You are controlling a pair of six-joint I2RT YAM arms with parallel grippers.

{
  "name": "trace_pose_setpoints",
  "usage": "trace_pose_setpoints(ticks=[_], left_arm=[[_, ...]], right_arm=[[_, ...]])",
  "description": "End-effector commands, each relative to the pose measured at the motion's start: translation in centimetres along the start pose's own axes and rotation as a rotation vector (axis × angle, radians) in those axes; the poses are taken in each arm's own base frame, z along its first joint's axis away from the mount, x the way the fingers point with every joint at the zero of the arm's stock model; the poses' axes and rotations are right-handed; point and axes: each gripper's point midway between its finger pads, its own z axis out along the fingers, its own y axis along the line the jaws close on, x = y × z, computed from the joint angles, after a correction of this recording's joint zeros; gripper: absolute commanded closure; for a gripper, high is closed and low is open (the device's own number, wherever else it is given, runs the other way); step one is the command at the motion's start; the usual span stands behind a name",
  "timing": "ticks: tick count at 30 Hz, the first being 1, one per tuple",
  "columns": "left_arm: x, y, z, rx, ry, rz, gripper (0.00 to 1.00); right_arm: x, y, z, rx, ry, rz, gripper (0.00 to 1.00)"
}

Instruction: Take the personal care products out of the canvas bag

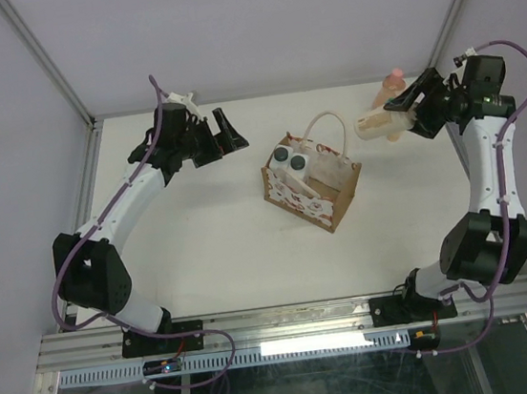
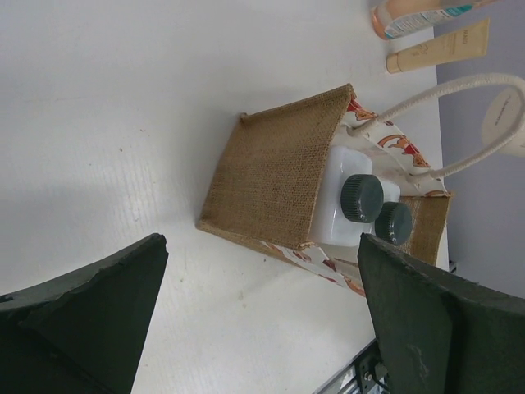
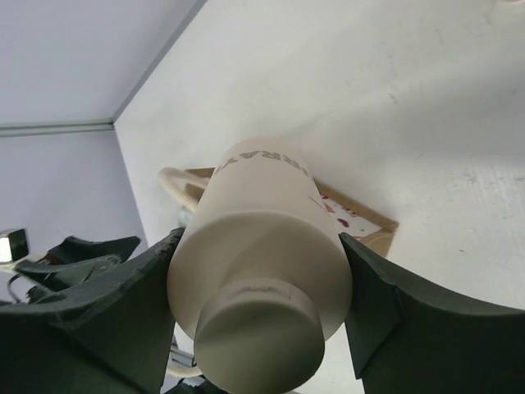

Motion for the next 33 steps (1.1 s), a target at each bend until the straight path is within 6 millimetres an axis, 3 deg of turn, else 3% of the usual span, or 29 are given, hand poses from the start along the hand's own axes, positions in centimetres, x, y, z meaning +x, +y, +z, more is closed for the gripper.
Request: trace_pose_setpoints(ticks=[1, 7, 15, 24, 33], left_arm=[[-1.6, -1.2, -0.6, 0.007, -0.024, 0.086, 0.01], [-1.6, -0.4, -0.7, -0.033, -0.009, 0.120, 0.01], [-2.2, 0.3, -0.5, -0.075, -0.005, 0.163, 0.01], [-3.3, 0.9, 0.1, -0.103, 0.007, 0.170, 0.01], [-4.9, 1.2, 1.0, -0.100, 0.005, 0.166, 0.01]], right_arm=[[-3.4, 0.1, 0.6, 0.003, -0.093, -0.105, 1.00], [-5.8, -4.8, 3.9, 0.181, -0.111, -0.161, 1.00], [-7.1, -10.0, 6.3, 0.488, -0.090, -0.318, 1.00], [-7.7, -10.8, 8.7, 0.605, -0.069, -0.449, 0.99], [-8.6, -11.9, 10.6, 0.635, -0.057, -0.463, 0.96]])
